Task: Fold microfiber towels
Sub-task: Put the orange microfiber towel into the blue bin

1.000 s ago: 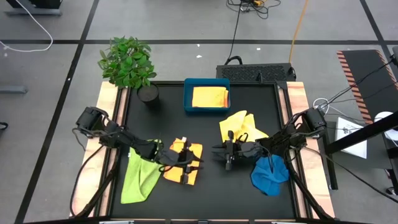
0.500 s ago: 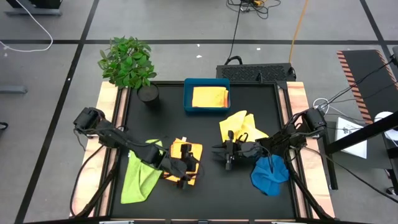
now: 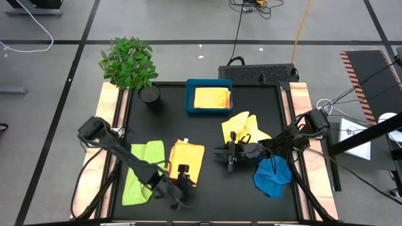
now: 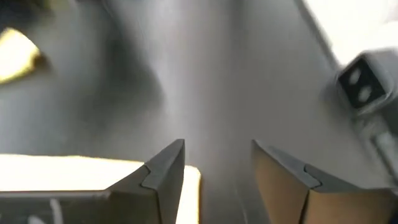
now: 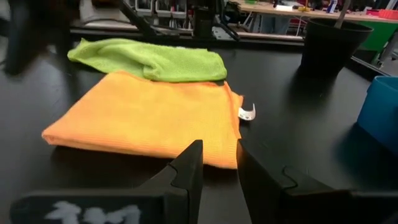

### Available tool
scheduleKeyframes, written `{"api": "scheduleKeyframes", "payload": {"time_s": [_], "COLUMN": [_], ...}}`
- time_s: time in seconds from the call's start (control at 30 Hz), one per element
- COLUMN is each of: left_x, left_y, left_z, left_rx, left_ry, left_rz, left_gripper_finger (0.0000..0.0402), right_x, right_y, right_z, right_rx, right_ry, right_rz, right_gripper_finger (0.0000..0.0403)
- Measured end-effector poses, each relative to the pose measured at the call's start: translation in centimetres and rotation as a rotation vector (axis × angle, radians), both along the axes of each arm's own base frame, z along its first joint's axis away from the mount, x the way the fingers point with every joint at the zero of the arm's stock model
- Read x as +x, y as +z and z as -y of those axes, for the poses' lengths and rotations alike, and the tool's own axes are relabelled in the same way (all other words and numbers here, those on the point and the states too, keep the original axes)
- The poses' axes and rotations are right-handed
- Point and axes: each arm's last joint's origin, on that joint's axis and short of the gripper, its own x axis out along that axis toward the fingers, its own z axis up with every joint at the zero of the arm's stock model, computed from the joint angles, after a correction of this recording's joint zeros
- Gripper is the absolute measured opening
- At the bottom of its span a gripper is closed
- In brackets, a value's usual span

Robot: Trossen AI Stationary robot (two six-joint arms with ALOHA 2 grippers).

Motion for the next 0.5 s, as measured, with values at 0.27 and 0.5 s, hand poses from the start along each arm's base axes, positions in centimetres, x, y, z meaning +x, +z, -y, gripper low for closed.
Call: {"api": "scheduleKeyframes", "payload": {"time_s": [0.27, 0.5], "left_x": [0.7, 2.0], "left_y": [-1.9, -3.5], "left_z": [0.1, 0.5], "left_rx": [0.019, 0.069], "left_ry": [0.019, -0.019], "left_rz": [-0.144, -0.166], "left_gripper_finger": [0.0177, 0.0180], "right_x": [0.1, 0.1], "right_y": [0.3, 0.2], "right_z": [0.0, 0.0], "right_rx": [0.009, 0.032], "right_ry": [0.000, -0.006], "right_rz": [0.027, 0.022], "right_gripper_finger": [0.0091, 0.0091]}}
